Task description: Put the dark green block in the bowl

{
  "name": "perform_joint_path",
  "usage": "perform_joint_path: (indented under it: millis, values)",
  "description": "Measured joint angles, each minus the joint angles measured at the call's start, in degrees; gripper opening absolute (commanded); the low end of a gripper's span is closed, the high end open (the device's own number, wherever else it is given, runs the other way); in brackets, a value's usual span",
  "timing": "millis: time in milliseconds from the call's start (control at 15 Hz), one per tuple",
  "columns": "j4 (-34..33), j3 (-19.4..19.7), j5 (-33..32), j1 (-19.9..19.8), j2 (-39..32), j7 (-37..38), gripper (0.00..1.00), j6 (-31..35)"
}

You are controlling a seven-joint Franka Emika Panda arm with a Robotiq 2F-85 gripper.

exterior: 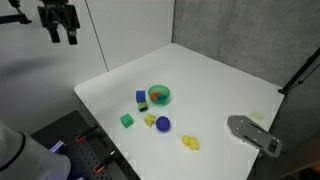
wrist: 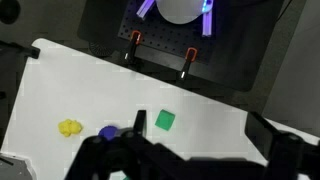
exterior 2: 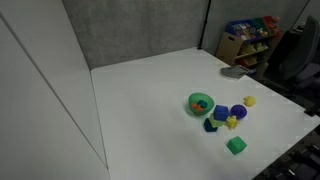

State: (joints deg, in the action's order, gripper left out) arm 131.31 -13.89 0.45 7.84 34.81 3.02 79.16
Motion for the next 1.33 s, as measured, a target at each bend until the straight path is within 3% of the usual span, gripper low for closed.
perform_joint_path:
  millis: [867, 1333]
  values:
    - [0.0, 0.2, 0.0, 0.0, -0.1, 0.0, 1.00, 0.0]
    - [0.0, 2.8, 0.0, -0.5, -1.0, 0.4, 1.00, 3.3]
